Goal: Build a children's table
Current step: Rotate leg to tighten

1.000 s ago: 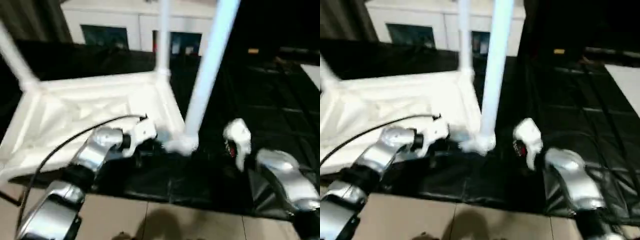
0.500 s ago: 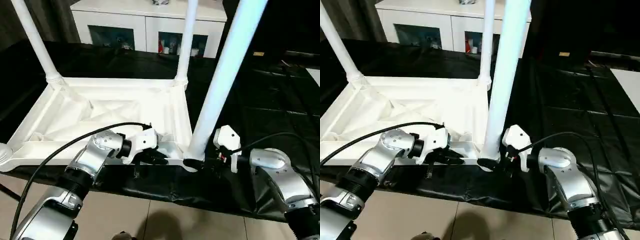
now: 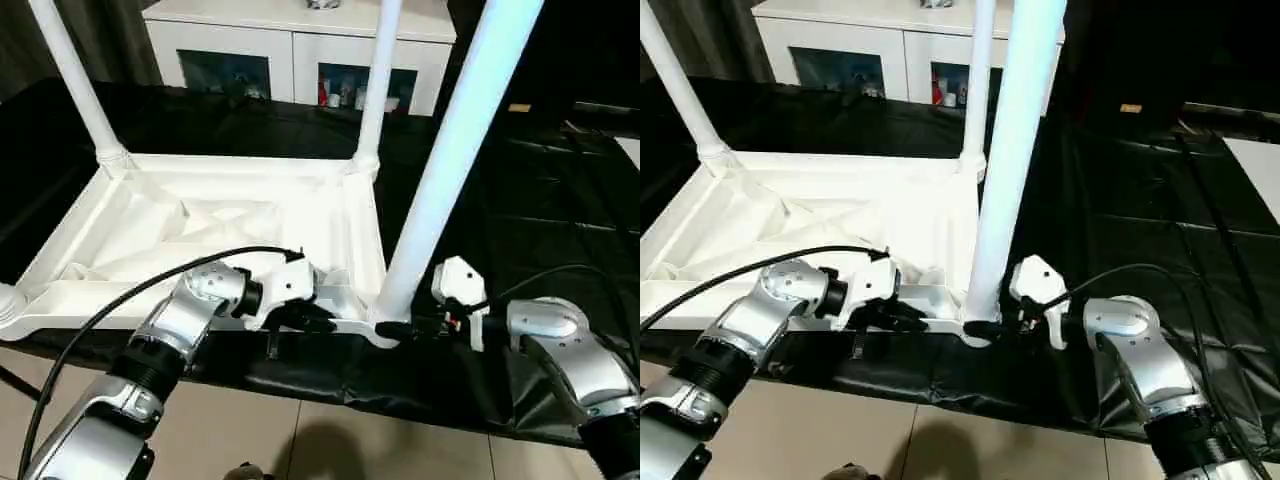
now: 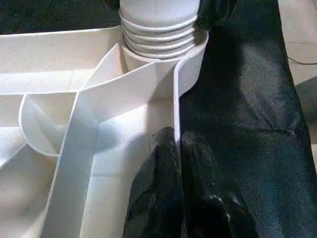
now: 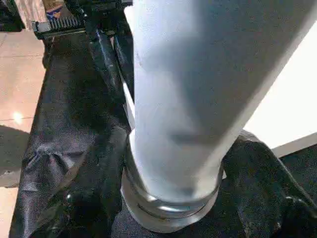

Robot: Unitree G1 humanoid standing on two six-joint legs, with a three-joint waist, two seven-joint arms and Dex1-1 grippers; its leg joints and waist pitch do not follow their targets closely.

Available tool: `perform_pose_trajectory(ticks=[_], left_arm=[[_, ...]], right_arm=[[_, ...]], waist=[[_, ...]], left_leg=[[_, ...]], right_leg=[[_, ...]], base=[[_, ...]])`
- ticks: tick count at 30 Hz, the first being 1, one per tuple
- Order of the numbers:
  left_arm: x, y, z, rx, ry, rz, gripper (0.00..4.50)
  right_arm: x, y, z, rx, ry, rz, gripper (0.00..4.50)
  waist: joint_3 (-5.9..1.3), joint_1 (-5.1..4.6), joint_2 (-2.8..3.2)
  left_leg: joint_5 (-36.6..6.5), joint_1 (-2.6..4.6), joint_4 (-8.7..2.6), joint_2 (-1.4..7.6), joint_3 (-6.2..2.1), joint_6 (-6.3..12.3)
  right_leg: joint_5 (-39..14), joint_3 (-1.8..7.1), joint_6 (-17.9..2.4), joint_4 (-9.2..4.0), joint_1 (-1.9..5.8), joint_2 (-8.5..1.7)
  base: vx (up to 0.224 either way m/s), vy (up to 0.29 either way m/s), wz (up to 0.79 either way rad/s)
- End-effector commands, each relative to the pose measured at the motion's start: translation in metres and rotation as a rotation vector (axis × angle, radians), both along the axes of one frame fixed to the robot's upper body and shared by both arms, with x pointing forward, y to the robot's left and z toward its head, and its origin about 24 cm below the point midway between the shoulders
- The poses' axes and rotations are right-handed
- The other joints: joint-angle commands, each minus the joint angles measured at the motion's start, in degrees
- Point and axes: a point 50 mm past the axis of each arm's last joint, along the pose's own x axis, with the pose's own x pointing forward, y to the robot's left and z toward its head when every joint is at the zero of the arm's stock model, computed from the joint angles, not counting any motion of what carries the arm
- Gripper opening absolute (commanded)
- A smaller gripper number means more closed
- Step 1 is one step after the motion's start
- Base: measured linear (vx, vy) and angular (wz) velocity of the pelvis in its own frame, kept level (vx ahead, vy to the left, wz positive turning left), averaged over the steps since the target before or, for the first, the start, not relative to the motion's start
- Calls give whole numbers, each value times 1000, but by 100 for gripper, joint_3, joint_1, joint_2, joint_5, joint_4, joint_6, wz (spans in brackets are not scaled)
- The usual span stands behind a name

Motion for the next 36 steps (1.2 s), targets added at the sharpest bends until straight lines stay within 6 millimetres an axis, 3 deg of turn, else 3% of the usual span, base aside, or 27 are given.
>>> perform_pose_trajectory(ticks=[1,8,13,14,15,16,18,19,21,23,24,26,27,29,31,33,34,36], left_arm=[[1,-9,13,-40,-53,-45,0],[0,-9,10,-30,-47,-46,0],[5,-10,10,-30,-81,12,0],[12,-13,10,-27,-118,78,0],[15,-14,10,-23,-132,107,0],[18,-16,9,-19,-138,142,0],[26,-21,9,-12,-152,226,0],[29,-23,9,-8,-160,259,0],[42,-35,13,-43,-156,388,0],[52,-39,15,-42,-173,511,0],[55,-40,16,-39,-187,560,0],[60,-42,17,-40,-199,633,0],[65,-44,20,-45,-223,702,0],[69,-49,22,-45,-237,748,0],[69,-51,23,-49,-244,728,0],[66,-53,23,-47,-257,645,0],[65,-53,23,-49,-260,621,0],[63,-51,21,-36,-266,577,0]], right_arm=[[-1,0,-2,-5,18,18,263],[-8,0,-15,-43,58,41,255],[1,0,-21,-37,28,-101,254],[14,1,-23,-22,-5,-255,254],[19,2,-24,-18,-15,-317,254],[23,4,-24,1,-16,-370,253],[31,10,-25,51,-18,-517,253],[35,11,-26,68,-16,-578,253],[45,21,-30,104,-11,-817,253],[51,27,-33,84,-20,-972,253],[52,29,-34,72,-28,-1016,252],[53,35,-35,80,-23,-1082,252],[54,47,-36,92,-12,-1097,252],[55,72,-33,121,-17,-1035,252],[54,82,-29,167,-19,-971,252],[53,80,-16,236,-80,-886,252],[53,79,-14,227,-98,-869,308],[54,68,-9,232,-139,-849,322]], waist=[[-365,-31,-52],[-369,-28,-53],[-350,-51,-45],[-345,-64,-55],[-331,-101,-47],[-329,-153,-58],[-333,-197,-63],[-331,-216,-53],[-341,-256,-64],[-354,-281,-71],[-369,-289,-44],[-390,-286,-47],[-399,-275,-66],[-420,-273,-47],[-424,-232,-51],[-418,-215,-56],[-416,-191,-58],[-412,-162,-63]], left_leg=[[-1197,50,-440,246,-79,353],[-1185,48,-437,247,-80,354],[-1322,50,-455,243,-82,305],[-1433,54,-462,232,-88,253],[-1523,72,-472,221,-88,173],[-1596,52,-483,198,-108,68],[-1608,41,-498,202,-131,14],[-1652,67,-491,201,-117,2],[-1599,74,-482,171,-115,-48],[-1479,52,-484,175,-124,-80],[-1412,73,-467,168,-104,-80],[-1290,72,-459,165,-102,-47],[-1118,36,-443,164,-96,40],[-902,45,-419,154,-78,147],[-644,11,-404,153,-80,305],[-687,23,-402,162,-73,419],[-739,42,-400,169,-66,465],[-802,43,-398,173,-60,498]], right_leg=[[-1338,260,-1187,-432,279,-334],[-1316,260,-1198,-428,282,-338],[-1492,256,-1184,-448,270,-337],[-1717,251,-1116,-475,274,-341],[-1963,245,-1047,-505,242,-330],[-2239,227,-937,-518,262,-328],[-2380,224,-816,-541,275,-341],[-2385,238,-804,-559,230,-333],[-2354,234,-828,-552,221,-318],[-2197,237,-854,-537,240,-331],[-1942,254,-905,-519,205,-309],[-1624,252,-1011,-488,231,-307],[-1276,255,-1073,-460,268,-316],[-789,260,-1176,-409,260,-291],[-282,253,-1290,-355,323,-307],[-209,252,-1331,-362,332,-316],[-262,255,-1328,-373,329,-316],[-355,259,-1332,-379,335,-323]], base=[[0,0,0],[0,0,0],[0,0,0],[0,0,0],[0,0,0],[0,0,0],[0,0,0],[0,0,0],[0,0,0],[0,0,0],[0,0,0],[0,0,0],[0,0,0],[0,0,0],[0,0,0],[0,0,0],[0,0,0],[0,0,0]])
